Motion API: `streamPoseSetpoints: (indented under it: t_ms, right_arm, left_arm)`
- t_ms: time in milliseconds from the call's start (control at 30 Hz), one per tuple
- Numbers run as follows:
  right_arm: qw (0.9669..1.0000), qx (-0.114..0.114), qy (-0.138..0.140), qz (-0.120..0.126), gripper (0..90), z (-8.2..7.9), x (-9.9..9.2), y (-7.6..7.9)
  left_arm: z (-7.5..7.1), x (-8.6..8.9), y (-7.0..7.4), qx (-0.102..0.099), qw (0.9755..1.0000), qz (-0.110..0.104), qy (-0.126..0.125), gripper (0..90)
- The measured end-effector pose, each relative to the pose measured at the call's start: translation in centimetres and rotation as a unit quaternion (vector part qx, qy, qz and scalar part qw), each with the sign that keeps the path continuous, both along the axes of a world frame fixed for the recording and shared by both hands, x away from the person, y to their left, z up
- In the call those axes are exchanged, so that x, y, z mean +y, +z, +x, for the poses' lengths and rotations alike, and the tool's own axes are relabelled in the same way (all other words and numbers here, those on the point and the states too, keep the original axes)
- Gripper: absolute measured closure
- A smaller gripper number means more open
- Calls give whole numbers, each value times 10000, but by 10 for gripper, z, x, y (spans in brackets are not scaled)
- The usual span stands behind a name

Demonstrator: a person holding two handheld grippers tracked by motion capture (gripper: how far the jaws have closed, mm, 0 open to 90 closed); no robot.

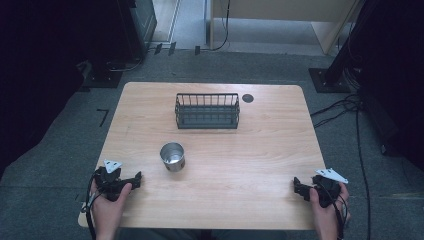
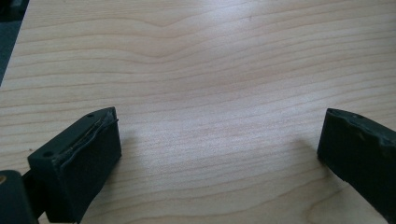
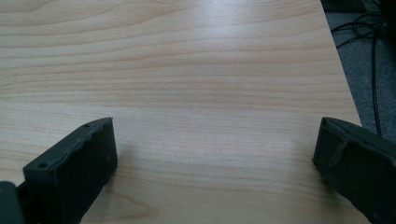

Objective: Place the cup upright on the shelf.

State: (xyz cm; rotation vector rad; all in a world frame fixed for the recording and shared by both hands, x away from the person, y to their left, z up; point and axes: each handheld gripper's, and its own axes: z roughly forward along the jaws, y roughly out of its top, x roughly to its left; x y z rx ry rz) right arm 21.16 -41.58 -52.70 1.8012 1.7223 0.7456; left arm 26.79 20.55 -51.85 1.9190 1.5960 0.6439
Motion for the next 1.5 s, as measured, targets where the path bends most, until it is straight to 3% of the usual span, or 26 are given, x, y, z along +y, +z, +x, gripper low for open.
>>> streamPoseSetpoints:
  t_ms: [300,467,800,933,1500]
  right_arm:
    - [10000,2,2,-1,0,0,0,0]
    - [10000,1,1,0,0,0,0,0]
    - [10000,-1,-2,1,0,0,0,0]
    - [10000,-2,-1,3,0,0,0,0]
    - [10000,-2,-1,3,0,0,0,0]
  left_arm:
    - [-5,-3,2,112,9999,9,96,0]
    - [-8,-5,6,96,9997,-229,36,0]
    - [-12,-27,14,27,9991,-249,-346,0]
    - [-10,-39,17,5,9989,-107,-449,0]
    - [-6,-85,22,-7,9946,-142,-1029,0]
